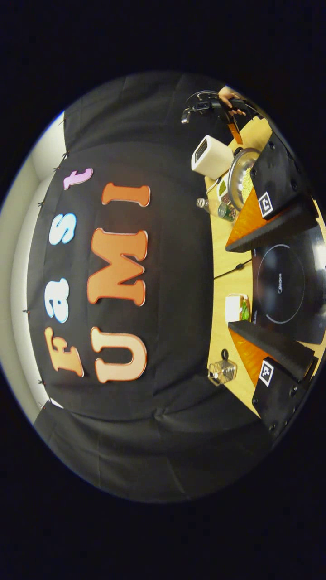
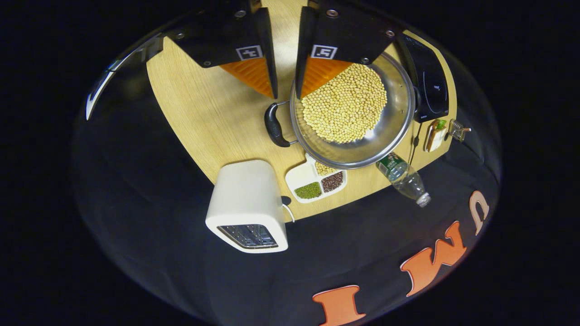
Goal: First push the handle of the pot to place it horizontally, then grasp the pot with both hands and set it on the induction cooktop.
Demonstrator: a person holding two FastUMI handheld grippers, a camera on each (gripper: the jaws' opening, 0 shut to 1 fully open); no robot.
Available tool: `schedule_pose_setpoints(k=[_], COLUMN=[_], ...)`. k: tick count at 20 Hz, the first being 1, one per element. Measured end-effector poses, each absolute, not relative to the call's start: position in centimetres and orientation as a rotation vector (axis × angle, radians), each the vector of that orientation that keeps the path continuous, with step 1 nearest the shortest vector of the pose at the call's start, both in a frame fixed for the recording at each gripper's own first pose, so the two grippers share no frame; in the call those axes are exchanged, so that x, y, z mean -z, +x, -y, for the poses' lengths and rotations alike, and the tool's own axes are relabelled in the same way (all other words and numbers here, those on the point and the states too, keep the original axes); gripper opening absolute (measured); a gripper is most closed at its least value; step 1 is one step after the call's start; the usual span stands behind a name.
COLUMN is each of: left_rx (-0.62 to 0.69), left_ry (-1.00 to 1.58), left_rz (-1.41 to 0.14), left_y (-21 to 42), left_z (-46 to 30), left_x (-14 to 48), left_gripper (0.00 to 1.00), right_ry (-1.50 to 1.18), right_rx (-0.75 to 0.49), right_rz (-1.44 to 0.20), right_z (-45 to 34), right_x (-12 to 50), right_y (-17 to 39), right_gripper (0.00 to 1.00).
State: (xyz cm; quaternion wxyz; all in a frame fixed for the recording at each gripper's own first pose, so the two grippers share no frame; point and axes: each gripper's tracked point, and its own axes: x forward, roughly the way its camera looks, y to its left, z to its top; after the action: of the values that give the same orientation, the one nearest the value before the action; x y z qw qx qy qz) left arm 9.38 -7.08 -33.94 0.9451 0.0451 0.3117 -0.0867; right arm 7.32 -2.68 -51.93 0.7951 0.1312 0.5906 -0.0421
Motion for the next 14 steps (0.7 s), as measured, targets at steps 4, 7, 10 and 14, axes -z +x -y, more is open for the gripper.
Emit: schedule_pose_setpoints(k=[4, 7, 10, 14], left_rx=[0.266, 0.318, 0.347, 0.372], left_ry=[0.077, 0.05, 0.035, 0.037], left_rz=[-0.751, -0.832, -0.922, -1.0], left_y=[8.4, 8.0, 7.2, 6.9], left_z=[11.5, 14.8, 17.5, 20.3], left_x=[38.5, 41.7, 45.4, 49.6], left_gripper=[0.97, 0.98, 0.99, 0.99], right_ry=[0.266, 0.245, 0.227, 0.21], right_rx=[0.048, 0.032, 0.027, 0.015], right_rz=[-1.245, -1.236, -1.232, -1.18], right_z=[1.8, 1.7, 2.2, 2.1], right_x=[51.2, 51.8, 52.7, 53.5], right_y=[7.8, 8.1, 8.6, 9.9], right_gripper=[0.55, 0.72, 0.82, 0.87])
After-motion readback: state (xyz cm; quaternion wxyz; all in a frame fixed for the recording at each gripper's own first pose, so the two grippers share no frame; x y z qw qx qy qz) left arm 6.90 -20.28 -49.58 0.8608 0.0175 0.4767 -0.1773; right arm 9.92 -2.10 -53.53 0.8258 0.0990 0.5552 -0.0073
